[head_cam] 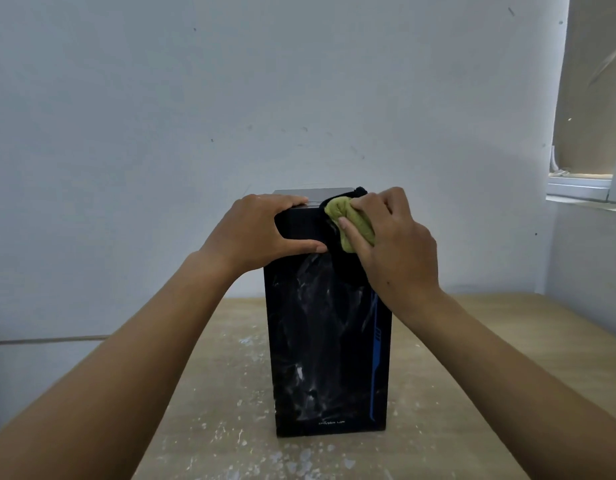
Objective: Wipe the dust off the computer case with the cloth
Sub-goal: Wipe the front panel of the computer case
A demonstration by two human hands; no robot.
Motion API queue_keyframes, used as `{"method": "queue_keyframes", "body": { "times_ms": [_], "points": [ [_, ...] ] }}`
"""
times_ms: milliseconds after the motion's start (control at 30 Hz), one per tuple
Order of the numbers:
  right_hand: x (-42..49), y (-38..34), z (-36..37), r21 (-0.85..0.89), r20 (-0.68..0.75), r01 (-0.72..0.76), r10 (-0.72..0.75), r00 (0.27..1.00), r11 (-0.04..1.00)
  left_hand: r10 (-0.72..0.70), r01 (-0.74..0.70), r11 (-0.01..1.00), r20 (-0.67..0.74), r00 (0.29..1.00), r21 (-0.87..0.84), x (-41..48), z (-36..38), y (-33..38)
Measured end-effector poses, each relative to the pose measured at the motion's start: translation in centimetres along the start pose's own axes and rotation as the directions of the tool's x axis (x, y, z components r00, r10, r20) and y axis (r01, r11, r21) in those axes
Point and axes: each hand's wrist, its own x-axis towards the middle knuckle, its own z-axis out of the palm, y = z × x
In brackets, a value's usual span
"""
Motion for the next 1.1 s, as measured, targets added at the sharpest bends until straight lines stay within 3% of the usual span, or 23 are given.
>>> {"method": "queue_keyframes", "body": {
  "times_ms": [167,467,700,1100],
  "points": [
    [-2.9,0.3,0.7,-0.045,0.061,0.119,-0.116,0.991,0.992,0.01,-0.013,0.998,0.051,0.999,0.06,0.1,-0.3,0.1],
    [-3.2,1.2,-0.3,-0.017,0.085,0.061,-0.059,0.995,0.998,-0.003,-0.001,0.999,0.077,0.997,0.054,0.0,-0.3,0.2],
    [0.3,0.0,0.3,-0.072,0.001,0.049,-0.049,0.999,0.996,0.007,-0.01,0.999,0.063,0.998,0.049,0.0,-0.2,0.0],
    [-3.5,1.2,0.2,-0.06,0.112,0.105,-0.098,0.989,0.993,0.001,-0.006,0.998,0.079,0.997,0.057,-0.1,-0.3,0.2]
  ]
}}
